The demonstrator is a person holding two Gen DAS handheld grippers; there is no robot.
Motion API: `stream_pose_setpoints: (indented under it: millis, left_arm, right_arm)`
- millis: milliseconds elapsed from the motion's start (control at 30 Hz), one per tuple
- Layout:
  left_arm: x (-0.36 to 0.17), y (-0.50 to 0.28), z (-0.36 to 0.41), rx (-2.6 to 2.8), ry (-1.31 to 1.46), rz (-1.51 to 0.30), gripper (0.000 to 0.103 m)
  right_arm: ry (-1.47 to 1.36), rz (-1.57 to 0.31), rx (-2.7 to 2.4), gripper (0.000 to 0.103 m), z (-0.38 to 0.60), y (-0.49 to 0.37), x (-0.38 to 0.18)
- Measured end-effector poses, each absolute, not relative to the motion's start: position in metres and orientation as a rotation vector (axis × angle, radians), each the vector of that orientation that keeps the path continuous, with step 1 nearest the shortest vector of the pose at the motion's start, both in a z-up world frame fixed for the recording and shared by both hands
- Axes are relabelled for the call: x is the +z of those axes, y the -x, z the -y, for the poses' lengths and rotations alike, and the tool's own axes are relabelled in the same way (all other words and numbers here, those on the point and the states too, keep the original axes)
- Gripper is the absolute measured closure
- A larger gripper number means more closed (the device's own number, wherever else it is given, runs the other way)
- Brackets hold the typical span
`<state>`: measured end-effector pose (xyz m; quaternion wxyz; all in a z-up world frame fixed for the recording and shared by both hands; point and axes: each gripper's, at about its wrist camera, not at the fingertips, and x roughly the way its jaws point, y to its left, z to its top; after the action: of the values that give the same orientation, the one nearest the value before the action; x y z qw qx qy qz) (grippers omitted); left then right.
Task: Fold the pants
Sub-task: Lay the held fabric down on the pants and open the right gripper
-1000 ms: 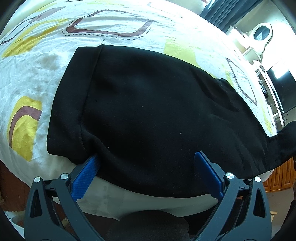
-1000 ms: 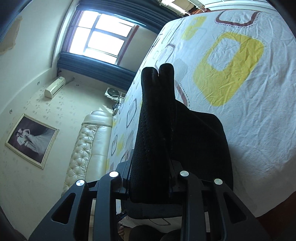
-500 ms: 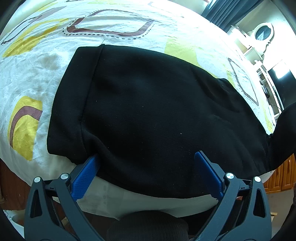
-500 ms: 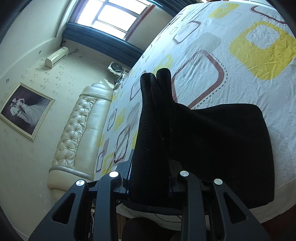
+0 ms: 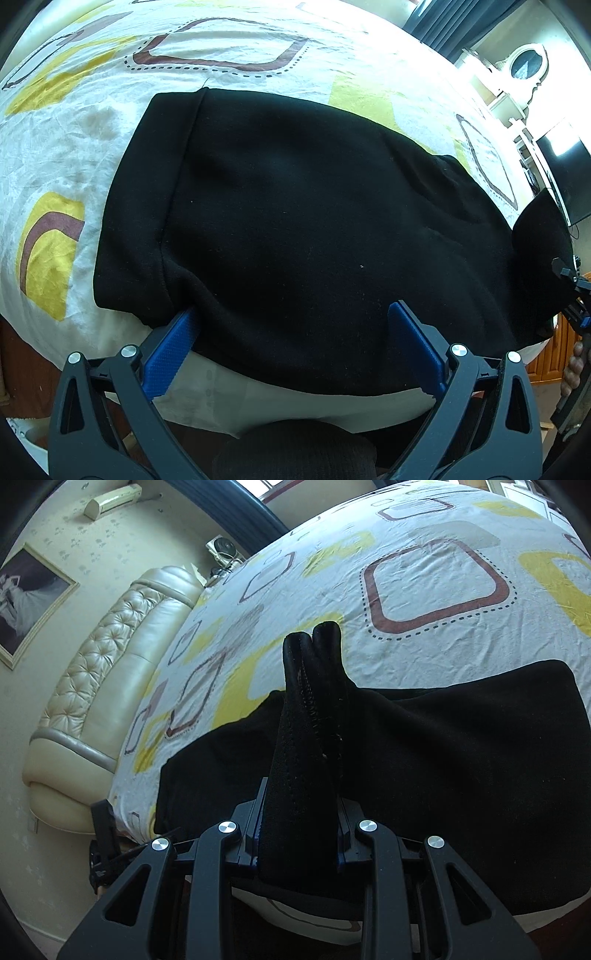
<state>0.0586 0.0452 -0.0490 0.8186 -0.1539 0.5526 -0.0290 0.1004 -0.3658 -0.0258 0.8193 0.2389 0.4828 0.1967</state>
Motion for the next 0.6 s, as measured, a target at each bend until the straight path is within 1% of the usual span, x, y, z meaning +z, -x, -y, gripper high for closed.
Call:
stream_pose_setpoints:
  millis: [333, 467, 533, 600]
  left_arm:
    - [-0.051, -0.059, -0.052, -0.067, 0.345, -1.18, 0.003]
    - [-0.05, -0.059, -0.051, -0.067, 0.342, -1.18, 0.003]
    - [-0.05, -0.059, -0.051, -0.067, 0.343, -1.18, 0.003]
    - [-0.05, -0.059, -0.051, -0.067, 0.343, -1.18, 0.003]
  right_arm:
    - [-0.063, -1.058, 0.349, 0.074, 0.295, -0.086, -0.047]
    - [-0.043, -1.07, 0.365, 0.063, 0.281, -0.081, -0.053]
    - [-0.049, -1.076, 0.394, 0.06, 0.271, -0.077, -0.054]
    - [-0.053, -1.079, 0.414, 0.049, 0.265, -0.072, -0.055]
